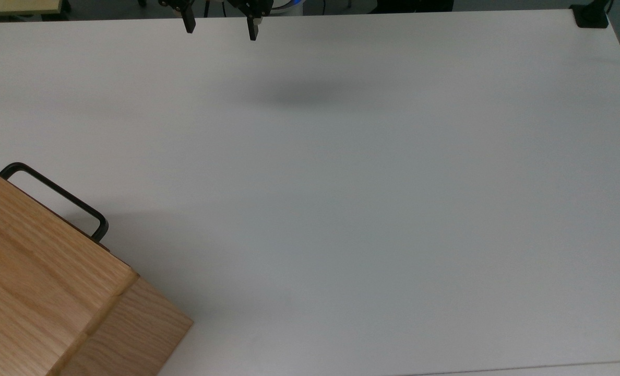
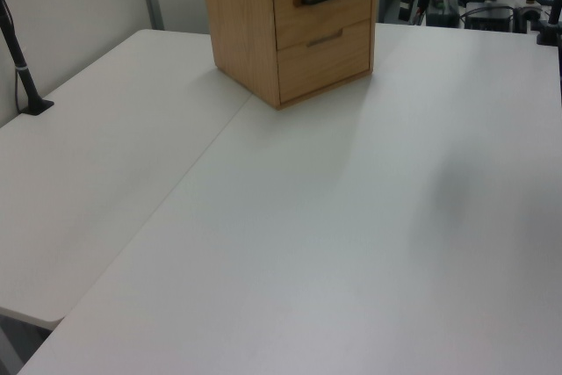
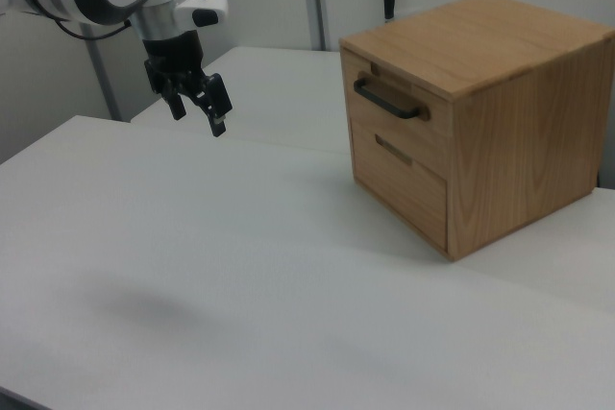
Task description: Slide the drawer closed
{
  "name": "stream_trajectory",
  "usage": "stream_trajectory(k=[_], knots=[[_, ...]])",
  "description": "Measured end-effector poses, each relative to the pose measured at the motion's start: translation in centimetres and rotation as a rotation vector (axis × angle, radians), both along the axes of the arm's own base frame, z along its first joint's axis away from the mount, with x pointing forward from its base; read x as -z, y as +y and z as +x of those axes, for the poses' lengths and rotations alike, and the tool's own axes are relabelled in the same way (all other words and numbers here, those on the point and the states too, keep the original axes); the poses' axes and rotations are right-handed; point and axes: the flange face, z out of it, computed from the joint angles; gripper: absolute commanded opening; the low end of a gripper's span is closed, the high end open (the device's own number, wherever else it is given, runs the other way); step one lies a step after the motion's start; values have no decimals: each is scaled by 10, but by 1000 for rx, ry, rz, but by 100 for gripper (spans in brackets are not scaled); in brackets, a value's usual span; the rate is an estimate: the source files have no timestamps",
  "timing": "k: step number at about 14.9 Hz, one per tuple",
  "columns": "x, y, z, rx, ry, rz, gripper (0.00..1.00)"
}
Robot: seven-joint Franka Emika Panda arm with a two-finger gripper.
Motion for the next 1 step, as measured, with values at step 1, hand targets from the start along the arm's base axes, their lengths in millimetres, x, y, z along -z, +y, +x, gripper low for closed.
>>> stream_trajectory(k=[1], knots=[[0,0,0,-1,0,0,100]])
